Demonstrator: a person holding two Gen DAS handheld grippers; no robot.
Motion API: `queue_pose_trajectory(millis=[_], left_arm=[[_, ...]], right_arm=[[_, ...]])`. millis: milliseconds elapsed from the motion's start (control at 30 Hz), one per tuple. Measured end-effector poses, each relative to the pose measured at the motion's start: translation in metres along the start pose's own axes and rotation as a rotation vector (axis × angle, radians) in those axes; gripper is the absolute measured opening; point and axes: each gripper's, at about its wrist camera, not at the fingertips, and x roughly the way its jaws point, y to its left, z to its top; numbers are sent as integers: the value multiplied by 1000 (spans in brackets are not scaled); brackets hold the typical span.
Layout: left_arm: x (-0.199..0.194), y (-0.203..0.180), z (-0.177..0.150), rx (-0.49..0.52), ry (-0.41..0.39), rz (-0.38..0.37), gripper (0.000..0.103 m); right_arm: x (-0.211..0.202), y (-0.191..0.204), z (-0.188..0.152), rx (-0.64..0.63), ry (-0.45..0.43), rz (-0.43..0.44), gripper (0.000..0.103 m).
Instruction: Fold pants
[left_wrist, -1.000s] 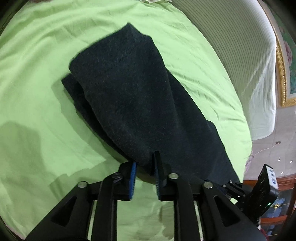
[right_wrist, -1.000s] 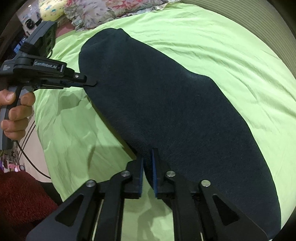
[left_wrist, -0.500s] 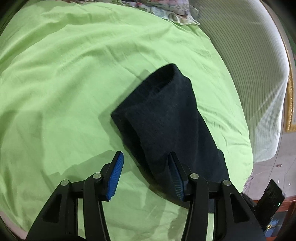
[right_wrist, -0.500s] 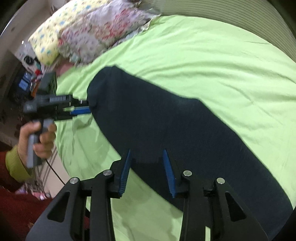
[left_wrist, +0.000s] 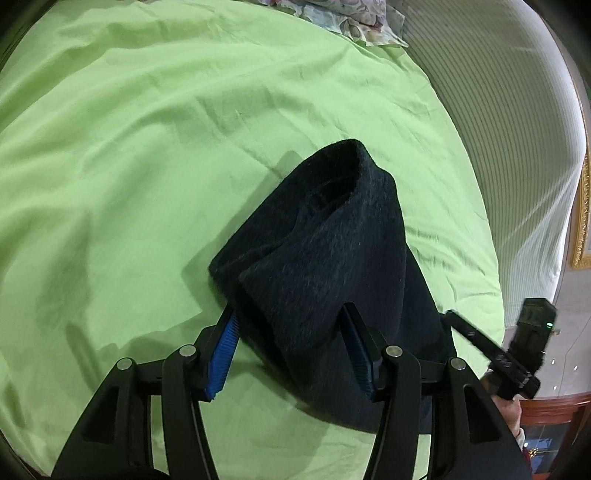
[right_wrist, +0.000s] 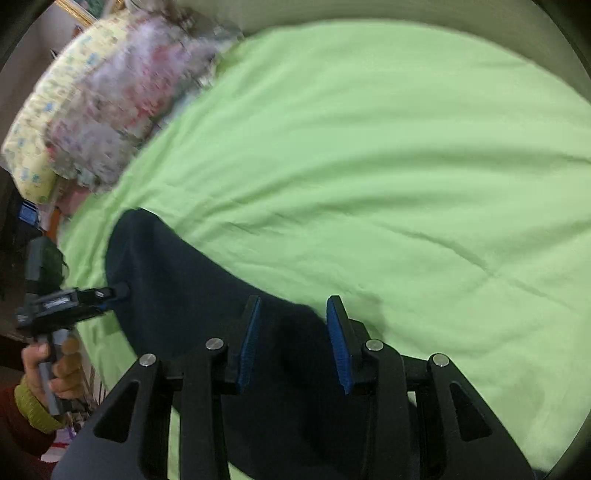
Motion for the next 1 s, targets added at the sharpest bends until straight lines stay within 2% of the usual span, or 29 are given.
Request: queue_pose_trajectory(millis=[67, 167, 200, 233, 300, 400, 533, 667, 767, 900, 1000], left_arm=[[5, -1, 3, -7, -1, -5, 55], [9, -3, 6, -19, -20, -21, 55], [11, -4, 7, -19, -28, -29, 51], [12, -5, 8, -16, -36, -32, 48], [12, -6, 8, -9, -35, -59, 29], [-7, -10, 4, 12, -77, -115, 21], [-49, -14, -6, 45, -150, -191, 20], [-79, -5, -7, 67, -202, -218, 20], [-79, 2, -3, 77, -206, -183, 20], [-68, 11, 5, 105, -199, -130, 20], [-56, 17, 9, 120, -176, -81, 20]], right_arm=[[14, -2, -5, -11, 44, 11, 38], [17, 3, -10, -45, 28, 20, 33], [16, 4, -10, -47, 30, 26, 22], [15, 4, -10, -54, 30, 18, 19], [10, 11, -11, -76, 23, 9, 15], [-9, 18, -13, -112, -7, 7, 14], [-36, 33, -11, -161, -88, 38, 12], [-38, 40, -1, -177, -140, 43, 12], [-19, 47, 9, -170, -146, 9, 11], [10, 58, 15, -182, -125, -83, 11], [20, 50, 17, -122, -115, -102, 12]])
